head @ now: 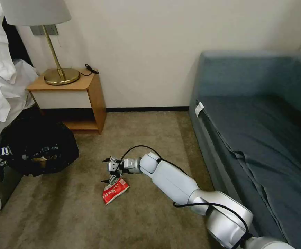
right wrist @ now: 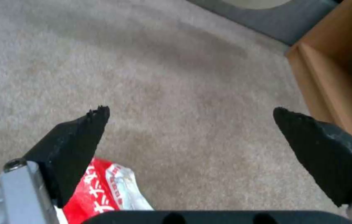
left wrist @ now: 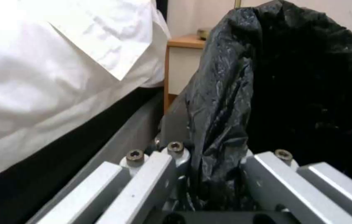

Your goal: Pick up the trash bin, then pick up the garbage on the floor and place it into the trash bin.

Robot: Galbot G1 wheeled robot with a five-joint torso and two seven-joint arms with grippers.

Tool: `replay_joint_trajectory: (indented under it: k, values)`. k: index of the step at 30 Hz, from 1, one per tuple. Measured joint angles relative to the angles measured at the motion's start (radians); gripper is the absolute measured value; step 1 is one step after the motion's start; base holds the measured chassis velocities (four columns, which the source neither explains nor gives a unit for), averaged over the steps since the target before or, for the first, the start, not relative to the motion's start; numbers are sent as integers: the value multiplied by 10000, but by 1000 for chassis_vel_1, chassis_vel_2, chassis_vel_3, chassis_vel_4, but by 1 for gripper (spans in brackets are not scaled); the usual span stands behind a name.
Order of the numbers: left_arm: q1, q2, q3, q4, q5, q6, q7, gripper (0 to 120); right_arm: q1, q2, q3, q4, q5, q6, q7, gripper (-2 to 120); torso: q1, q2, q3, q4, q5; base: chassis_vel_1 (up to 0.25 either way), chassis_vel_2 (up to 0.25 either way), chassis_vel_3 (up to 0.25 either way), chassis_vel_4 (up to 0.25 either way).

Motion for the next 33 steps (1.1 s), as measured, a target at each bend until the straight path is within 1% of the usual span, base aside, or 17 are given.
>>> replay_joint_trajectory:
  k: [7, 13, 15, 16, 19, 20, 21, 22, 24, 25, 28, 33]
  values:
    - [134, -61, -5, 47, -4, -90, 37, 4, -236, 0, -84, -26, -513, -32, -109, 100, 0, 0, -1, 0, 0, -9, 7, 6, -7]
    - [285, -183, -20, -17, -20, -144, 56, 4, -343, 0, -490, -512, -1193, 148, -308, 100, 0, 0, 0, 3, -1, 0, 0, 0, 0]
    - [446, -304, -26, -276, 9, -191, 64, 4, -443, -1, -785, -679, -1384, 159, -112, 100, 0, 0, -1, -2, -3, 0, 0, 0, 0]
    - [446, -304, -26, -276, 9, -191, 64, 4, -443, -1, -785, -679, -1384, 159, -112, 100, 0, 0, -1, -2, -3, 0, 0, 0, 0]
    - [977, -613, -34, -1145, 93, -245, 74, 4, -543, 0, -1267, -843, -1463, 74, 429, 100, -1, 0, -1, 2, -2, 0, 0, 0, 0]
    - [977, -613, -34, -1145, 93, -245, 74, 4, -543, 0, -1267, -843, -1463, 74, 429, 100, -1, 0, -1, 2, -2, 0, 0, 0, 0]
    - [1182, -783, -27, -1507, 147, -301, 80, 4, -543, 0, -1409, -930, -1455, 41, 663, 100, 0, 0, -1, 2, 1, 0, 0, 0, 0]
    - [1182, -783, -27, -1507, 147, -301, 80, 4, -543, 0, -1409, -930, -1455, 41, 663, 100, 0, 0, -1, 2, 1, 0, 0, 0, 0]
    - [1433, -1063, 34, -1914, 284, -417, 126, 4, -523, -1, -1605, -1019, -1370, -36, 1087, 100, 0, 0, -1, 0, 1, 0, 0, 0, 0]
    - [1433, -1063, 34, -1914, 284, -417, 126, 4, -523, -1, -1605, -1019, -1370, -36, 1087, 100, 0, 0, -1, 0, 1, 0, 0, 0, 0]
    - [1623, -1294, 150, -2106, 477, -610, 153, 4, -438, 0, -1828, -1002, -1172, -166, 1564, 100, 0, 0, -1, 1, 1, 0, 0, 0, 0]
    - [1653, -1401, 209, -2108, 517, -757, 147, 4, -443, -1, -2011, -988, -968, -256, 1946, 100, 0, 0, -1, 1, 0, 0, 0, 0, 0]
